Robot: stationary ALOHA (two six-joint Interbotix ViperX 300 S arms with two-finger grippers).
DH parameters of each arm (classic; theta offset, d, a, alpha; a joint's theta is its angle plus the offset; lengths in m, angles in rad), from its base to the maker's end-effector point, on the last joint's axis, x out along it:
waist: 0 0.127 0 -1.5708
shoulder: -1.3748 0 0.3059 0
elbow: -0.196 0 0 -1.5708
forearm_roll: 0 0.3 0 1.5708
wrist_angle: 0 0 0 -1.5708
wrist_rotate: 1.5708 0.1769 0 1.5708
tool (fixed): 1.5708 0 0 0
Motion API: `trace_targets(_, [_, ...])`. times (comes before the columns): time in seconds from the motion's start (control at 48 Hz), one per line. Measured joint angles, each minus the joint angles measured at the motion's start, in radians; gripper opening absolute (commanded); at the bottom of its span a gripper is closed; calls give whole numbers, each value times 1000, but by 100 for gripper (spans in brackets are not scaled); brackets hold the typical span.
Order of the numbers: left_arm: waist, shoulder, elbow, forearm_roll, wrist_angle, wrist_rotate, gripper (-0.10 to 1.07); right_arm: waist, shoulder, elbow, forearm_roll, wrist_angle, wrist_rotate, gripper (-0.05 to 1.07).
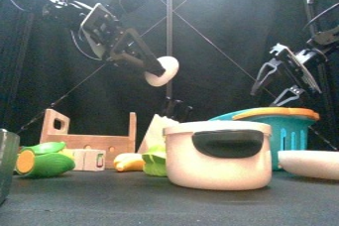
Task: Place egg shell in basket
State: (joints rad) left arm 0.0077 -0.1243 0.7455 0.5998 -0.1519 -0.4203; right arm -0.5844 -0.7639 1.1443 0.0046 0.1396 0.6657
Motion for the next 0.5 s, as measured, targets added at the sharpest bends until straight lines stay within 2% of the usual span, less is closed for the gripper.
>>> trace_targets(0.5, [-2,0,0,0,0,0,67,9,2,-8,-5,0,2,98])
